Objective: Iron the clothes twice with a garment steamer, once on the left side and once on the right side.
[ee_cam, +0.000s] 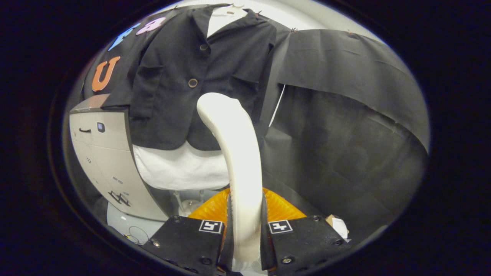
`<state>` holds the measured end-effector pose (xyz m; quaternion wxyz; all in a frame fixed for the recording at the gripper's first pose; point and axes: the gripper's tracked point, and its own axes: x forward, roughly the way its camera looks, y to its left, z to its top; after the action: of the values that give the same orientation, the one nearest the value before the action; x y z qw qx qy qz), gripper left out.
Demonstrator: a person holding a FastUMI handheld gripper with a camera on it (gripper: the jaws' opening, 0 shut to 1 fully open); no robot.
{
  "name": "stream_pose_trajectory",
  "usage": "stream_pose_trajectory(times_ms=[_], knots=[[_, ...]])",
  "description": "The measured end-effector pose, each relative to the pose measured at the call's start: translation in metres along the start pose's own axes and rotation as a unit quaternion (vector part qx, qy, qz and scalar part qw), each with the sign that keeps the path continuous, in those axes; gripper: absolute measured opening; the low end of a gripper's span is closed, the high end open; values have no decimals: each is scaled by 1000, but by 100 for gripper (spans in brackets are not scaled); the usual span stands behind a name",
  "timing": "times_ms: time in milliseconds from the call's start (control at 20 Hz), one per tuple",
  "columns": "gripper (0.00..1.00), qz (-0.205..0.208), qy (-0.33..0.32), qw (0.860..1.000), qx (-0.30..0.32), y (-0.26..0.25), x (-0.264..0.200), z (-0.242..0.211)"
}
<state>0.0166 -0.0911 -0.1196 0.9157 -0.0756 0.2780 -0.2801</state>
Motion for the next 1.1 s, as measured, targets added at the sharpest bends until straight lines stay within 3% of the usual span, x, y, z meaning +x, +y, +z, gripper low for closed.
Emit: stream_pose_trajectory(times_ms=[550, 1100], knots=[[30, 77, -91, 991, 61, -66, -90, 63], [30, 139, -117, 981, 68, -137, -115, 57]])
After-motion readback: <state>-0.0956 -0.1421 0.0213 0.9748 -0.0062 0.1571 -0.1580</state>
